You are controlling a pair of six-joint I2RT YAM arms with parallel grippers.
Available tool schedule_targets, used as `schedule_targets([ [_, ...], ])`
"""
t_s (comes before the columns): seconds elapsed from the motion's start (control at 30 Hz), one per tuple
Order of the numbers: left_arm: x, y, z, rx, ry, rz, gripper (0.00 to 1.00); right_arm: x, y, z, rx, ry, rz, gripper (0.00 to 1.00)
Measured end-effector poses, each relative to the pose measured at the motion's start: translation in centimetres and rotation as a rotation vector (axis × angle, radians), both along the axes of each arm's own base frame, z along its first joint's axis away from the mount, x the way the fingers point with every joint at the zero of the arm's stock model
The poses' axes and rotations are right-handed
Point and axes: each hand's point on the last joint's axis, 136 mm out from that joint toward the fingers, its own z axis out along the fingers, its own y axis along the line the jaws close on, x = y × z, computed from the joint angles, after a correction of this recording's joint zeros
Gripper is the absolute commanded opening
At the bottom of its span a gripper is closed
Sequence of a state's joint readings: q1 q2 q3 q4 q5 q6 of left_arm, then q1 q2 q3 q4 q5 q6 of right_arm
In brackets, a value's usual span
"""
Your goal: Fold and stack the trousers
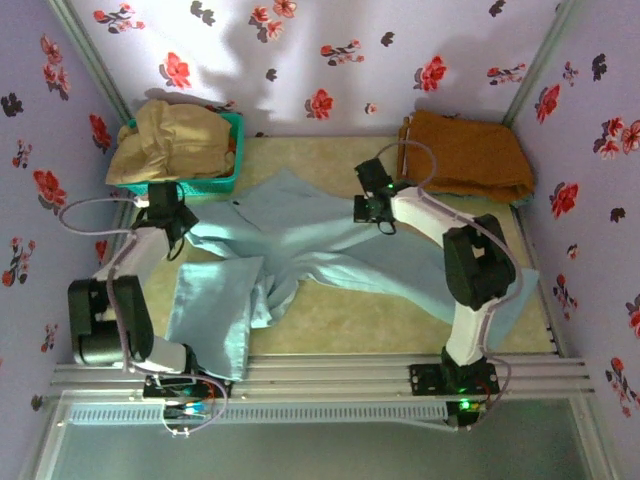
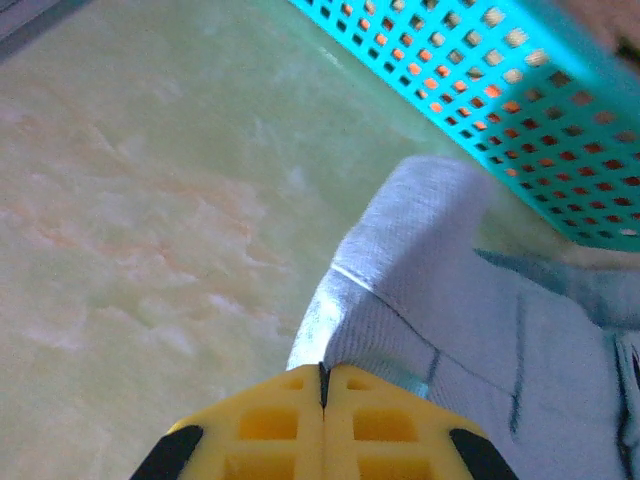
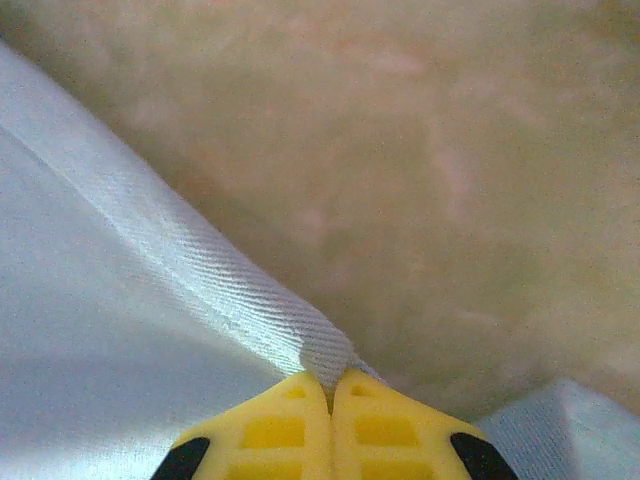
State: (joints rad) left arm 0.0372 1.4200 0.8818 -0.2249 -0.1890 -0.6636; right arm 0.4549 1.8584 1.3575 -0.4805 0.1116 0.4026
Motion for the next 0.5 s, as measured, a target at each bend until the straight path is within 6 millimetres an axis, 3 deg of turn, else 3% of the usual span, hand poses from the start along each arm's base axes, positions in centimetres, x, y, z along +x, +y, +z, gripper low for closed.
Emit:
schedule_targets([
  [0.17,-3.2,-1.6,1.0,-0.058,-0.023,-0.016,0.0,0.6,-3.4,1.5,0.033,-0.022,-0.088,0.02],
  [0.33,-7.3,-2.7,-0.3,-0.11,0.017,-0.027,0.0,0.3,-4.1,0.9,0.05,0.009,-0.111,0.45],
  [0.5,-9.8,-2.8,0.2,-0.108,0.028,-0.022,0.0,-0.1,-4.5,0.6,0.031,0.024,-0.125,0.56],
])
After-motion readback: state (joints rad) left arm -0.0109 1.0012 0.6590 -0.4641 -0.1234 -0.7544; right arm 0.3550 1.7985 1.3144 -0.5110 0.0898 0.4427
